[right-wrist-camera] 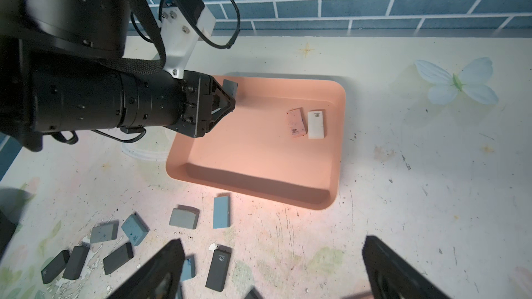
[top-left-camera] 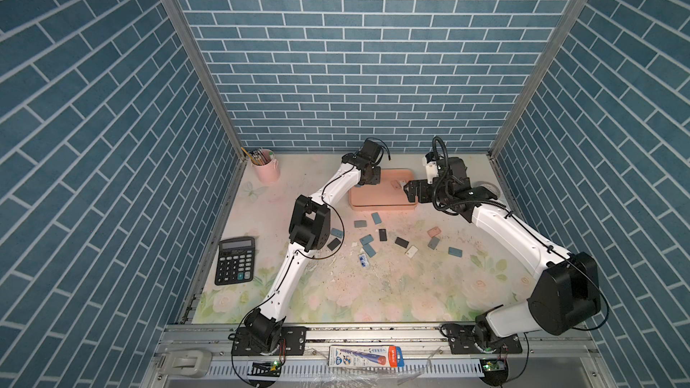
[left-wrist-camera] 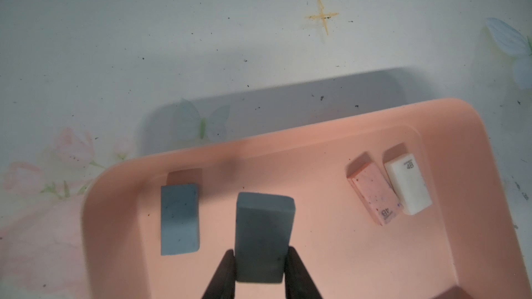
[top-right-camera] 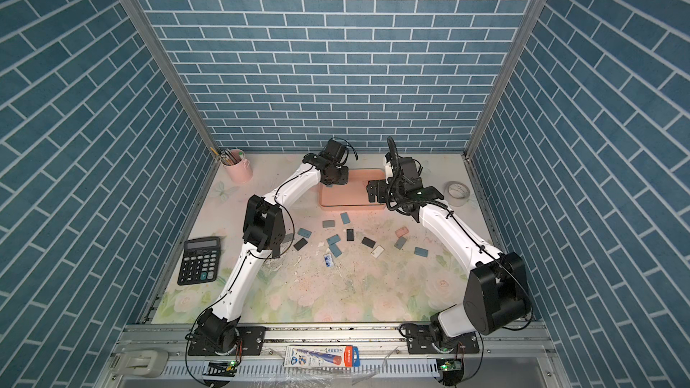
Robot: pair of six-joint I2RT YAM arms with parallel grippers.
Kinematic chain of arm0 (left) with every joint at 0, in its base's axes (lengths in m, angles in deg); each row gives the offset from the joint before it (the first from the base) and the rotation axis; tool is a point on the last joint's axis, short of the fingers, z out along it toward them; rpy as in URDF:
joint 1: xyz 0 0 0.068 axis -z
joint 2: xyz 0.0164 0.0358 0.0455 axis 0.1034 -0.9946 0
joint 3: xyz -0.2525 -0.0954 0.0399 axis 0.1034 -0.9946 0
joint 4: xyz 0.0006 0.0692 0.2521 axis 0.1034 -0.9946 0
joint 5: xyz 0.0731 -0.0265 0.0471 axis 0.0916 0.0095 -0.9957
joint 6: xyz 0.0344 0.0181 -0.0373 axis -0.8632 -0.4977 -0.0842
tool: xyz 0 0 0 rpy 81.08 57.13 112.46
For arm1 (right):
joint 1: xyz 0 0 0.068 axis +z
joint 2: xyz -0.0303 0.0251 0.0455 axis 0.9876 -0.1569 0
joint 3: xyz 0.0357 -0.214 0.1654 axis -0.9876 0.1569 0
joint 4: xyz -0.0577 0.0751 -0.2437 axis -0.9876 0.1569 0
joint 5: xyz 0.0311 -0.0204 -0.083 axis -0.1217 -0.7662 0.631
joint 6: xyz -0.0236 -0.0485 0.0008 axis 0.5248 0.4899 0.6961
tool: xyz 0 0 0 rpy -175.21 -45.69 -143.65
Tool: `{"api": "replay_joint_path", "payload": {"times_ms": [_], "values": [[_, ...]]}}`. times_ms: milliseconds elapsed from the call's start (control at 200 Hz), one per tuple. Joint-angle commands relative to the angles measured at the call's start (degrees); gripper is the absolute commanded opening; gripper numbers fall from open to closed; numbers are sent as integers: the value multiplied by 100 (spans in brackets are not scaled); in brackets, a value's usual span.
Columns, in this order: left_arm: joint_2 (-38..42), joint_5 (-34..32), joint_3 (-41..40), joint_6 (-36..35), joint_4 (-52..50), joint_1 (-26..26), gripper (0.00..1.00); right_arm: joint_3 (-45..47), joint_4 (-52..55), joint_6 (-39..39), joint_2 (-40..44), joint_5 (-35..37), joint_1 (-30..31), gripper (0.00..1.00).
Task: Put the eraser in the storage box
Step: Place the eraser at the center of the board.
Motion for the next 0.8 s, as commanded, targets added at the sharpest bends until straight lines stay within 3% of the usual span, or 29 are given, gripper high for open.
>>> {"api": "replay_joint_path", "payload": {"times_ms": [0,795], "values": [[-200,-171,-10,30,-66,-22,30,-24,-31,-216,-70,-84,-18,98],[-567,-206,30,150,1,-149,33,125,-188,-279,-94,-89,-23,99]]}}
